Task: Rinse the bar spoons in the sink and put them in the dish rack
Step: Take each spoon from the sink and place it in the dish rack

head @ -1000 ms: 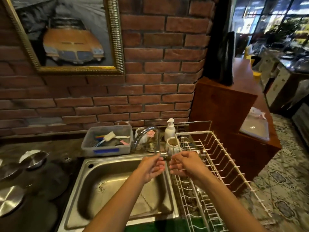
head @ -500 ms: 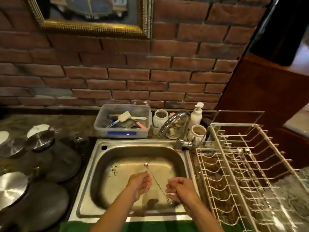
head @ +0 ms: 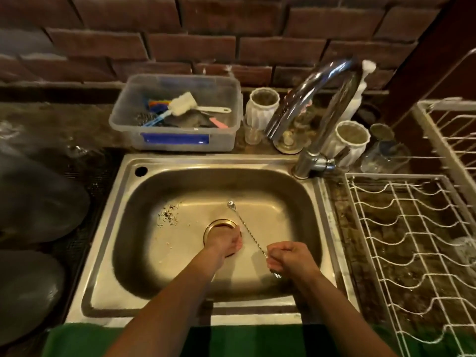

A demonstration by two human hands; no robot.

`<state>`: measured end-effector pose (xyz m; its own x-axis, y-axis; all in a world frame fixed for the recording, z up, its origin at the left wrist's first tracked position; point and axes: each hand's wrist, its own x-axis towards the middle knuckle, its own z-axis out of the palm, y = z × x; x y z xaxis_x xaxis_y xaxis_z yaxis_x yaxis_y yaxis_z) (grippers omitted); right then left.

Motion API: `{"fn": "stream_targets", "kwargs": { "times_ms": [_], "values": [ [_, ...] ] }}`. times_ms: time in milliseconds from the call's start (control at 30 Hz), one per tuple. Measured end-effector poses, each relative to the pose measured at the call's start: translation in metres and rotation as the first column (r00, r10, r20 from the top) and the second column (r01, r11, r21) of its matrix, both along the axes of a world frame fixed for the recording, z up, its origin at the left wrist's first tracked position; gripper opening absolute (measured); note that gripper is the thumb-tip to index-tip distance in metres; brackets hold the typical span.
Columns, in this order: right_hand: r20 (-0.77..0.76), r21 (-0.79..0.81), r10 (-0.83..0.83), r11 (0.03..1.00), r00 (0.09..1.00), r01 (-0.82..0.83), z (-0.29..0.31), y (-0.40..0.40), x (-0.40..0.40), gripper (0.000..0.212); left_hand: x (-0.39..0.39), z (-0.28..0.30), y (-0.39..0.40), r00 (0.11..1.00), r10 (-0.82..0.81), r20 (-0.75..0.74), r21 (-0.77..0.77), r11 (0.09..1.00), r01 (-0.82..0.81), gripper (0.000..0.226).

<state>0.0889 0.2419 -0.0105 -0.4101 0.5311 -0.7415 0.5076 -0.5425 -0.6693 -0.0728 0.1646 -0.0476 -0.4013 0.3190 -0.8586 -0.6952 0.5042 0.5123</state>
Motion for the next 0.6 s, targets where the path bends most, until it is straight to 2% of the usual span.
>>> {"fn": "stream_targets", "kwargs": {
  "times_ms": [67, 200, 300, 367, 433, 533, 600],
  "values": [
    [0.059, 0.033, 0.052, 0.998, 0.997, -0.054, -0.009, 0.001, -0.006, 0.038, -0.003, -0.012, 0.005, 0.999, 0.039, 0.008, -0.019, 0.999, -0.039, 0.022],
    [0.197, 0.172, 0.09, 0.977, 0.976, -0.125, -0.036, 0.006, -0.019, 0.01, -0.004, -0.036, 0.019, 0.999, 0.035, 0.018, -0.03, 0.999, -0.035, 0.031],
    [0.33, 0.316, 0.172, 0.906, 0.928, -0.281, -0.053, 0.011, -0.027, 0.015, -0.005, -0.046, 0.031, 1.0, 0.011, -0.013, -0.057, 0.998, -0.012, 0.028],
    [0.39, 0.355, 0.192, 0.871, 0.901, -0.339, -0.06, 0.016, -0.03, 0.019, -0.008, -0.05, 0.037, 1.0, 0.001, -0.022, -0.088, 0.996, -0.003, 0.029],
    [0.456, 0.356, 0.205, 0.85, 0.866, -0.388, -0.065, 0.02, -0.033, 0.025, -0.012, -0.054, 0.043, 0.998, -0.029, -0.047, -0.123, 0.992, 0.023, 0.026],
    [0.516, 0.345, 0.25, 0.815, 0.819, -0.466, -0.065, 0.023, -0.039, 0.018, -0.015, -0.051, 0.05, 0.996, -0.07, -0.063, -0.155, 0.986, 0.059, 0.015],
    [0.544, 0.322, 0.311, 0.78, 0.779, -0.537, -0.066, 0.023, -0.041, 0.025, -0.015, -0.051, 0.056, 0.985, -0.132, -0.113, -0.194, 0.975, 0.108, 0.022]
  ]
}}
